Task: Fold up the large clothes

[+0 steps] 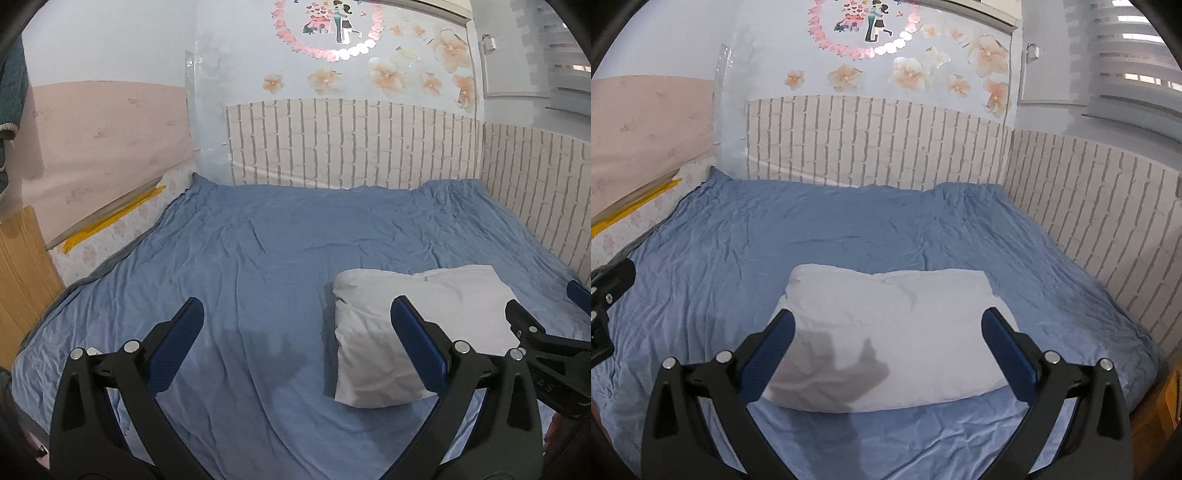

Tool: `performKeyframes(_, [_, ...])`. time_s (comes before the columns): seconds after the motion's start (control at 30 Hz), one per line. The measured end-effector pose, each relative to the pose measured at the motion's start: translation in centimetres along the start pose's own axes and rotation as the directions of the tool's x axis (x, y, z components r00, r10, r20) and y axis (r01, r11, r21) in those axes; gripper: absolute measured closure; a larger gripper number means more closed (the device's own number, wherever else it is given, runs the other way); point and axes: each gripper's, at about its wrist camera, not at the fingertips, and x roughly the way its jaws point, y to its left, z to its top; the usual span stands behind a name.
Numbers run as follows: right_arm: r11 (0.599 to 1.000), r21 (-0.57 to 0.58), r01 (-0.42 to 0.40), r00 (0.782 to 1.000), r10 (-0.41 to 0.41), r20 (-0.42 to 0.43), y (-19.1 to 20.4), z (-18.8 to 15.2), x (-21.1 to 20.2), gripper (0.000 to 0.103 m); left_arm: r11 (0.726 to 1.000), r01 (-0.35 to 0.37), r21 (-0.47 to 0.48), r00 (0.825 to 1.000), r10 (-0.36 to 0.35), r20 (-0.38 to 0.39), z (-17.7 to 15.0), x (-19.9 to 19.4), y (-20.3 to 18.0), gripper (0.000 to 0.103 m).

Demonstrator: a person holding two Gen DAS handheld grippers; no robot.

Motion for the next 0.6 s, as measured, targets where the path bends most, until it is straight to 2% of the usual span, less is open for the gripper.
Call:
performKeyframes(0.3, [1.0, -0.013, 0.005, 1.0, -0.005, 0.008, 0.18, 0.14, -0.55, 0.002, 0.999, 0.028, 0.017, 1.0, -0.028, 0.007, -0.02, -0.19, -0.05, 0.003])
performKeyframes(0.47, [1.0, -0.015, 0.01, 1.0, -0.01, 0.011, 0.18, 0.07, -0.77, 0.002, 0.998, 0.063, -0.008, 0.998, -0.063, 0.009, 0.05, -0.43, 0.54, 0.003])
performKeyframes(0.6, [1.0, -0.012, 0.011, 1.0, -0.011, 0.017, -0.03, 0.05, -1.06, 0.002, 0.998, 0.059, -0.008, 0.998, -0.059, 0.008, -0.01, -0.26, 0.57, 0.003])
